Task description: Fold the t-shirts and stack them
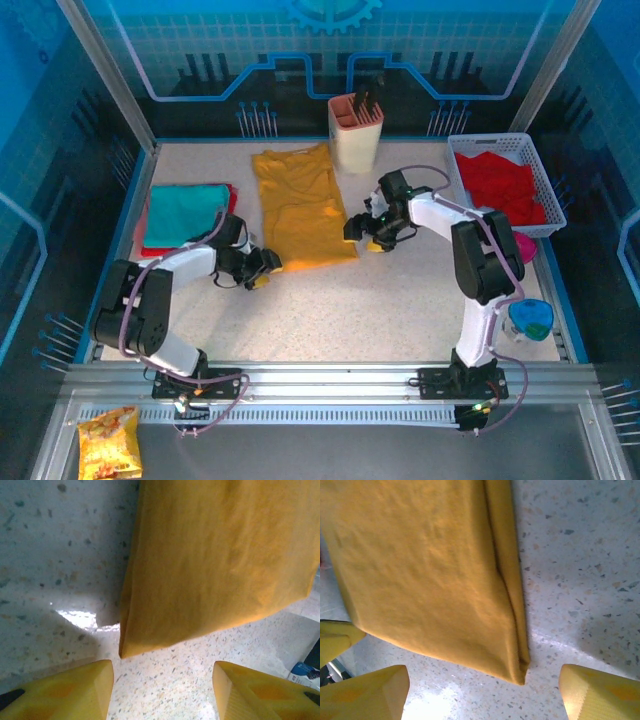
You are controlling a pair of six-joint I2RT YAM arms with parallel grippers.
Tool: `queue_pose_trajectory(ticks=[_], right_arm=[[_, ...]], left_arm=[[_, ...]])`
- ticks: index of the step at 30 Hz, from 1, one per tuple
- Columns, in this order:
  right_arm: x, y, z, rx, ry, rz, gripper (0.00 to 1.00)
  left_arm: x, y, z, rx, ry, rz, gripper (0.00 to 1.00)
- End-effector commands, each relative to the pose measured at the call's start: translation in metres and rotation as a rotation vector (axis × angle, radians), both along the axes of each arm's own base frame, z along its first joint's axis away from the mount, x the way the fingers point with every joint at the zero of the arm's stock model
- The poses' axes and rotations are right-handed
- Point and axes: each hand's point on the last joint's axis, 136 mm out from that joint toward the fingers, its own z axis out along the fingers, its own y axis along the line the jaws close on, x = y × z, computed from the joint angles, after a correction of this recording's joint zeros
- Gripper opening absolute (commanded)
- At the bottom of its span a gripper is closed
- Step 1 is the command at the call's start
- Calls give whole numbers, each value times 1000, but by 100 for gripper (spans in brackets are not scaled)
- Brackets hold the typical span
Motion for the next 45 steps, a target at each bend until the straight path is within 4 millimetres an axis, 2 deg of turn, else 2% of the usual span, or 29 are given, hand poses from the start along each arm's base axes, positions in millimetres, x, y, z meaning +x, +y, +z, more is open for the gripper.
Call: queue_pose_trajectory(ticks=[1, 7, 16, 25, 28, 34, 35, 40, 45], right_arm=[[-9, 3, -9, -17, 43, 24, 78], [-21, 12, -18, 13, 85, 43, 76], [-28, 25, -20, 64, 122, 43, 71], [-22, 37, -20, 92, 115, 31, 63], [-21, 36, -23, 84, 120, 25, 56], [-22, 34, -25, 75, 120, 20, 34], [-23, 34, -24, 78, 119, 20, 32], [-28, 30, -21, 63, 119, 25, 6], [-39, 24, -17, 51, 117, 26, 0]], left_arm=[[6, 5, -10, 34, -11, 25, 55], [23, 2, -12, 38, -43, 17, 53], [37, 1, -13, 35, -69, 29, 44], [55, -3, -5, 5, -119, 57, 38], [56, -3, -5, 6, -120, 59, 35], [58, -1, -6, 19, -126, 70, 27], [57, 0, -6, 21, -125, 70, 24], [56, 5, 2, 57, -131, 71, 6], [36, 9, 5, 103, -110, 55, 0]])
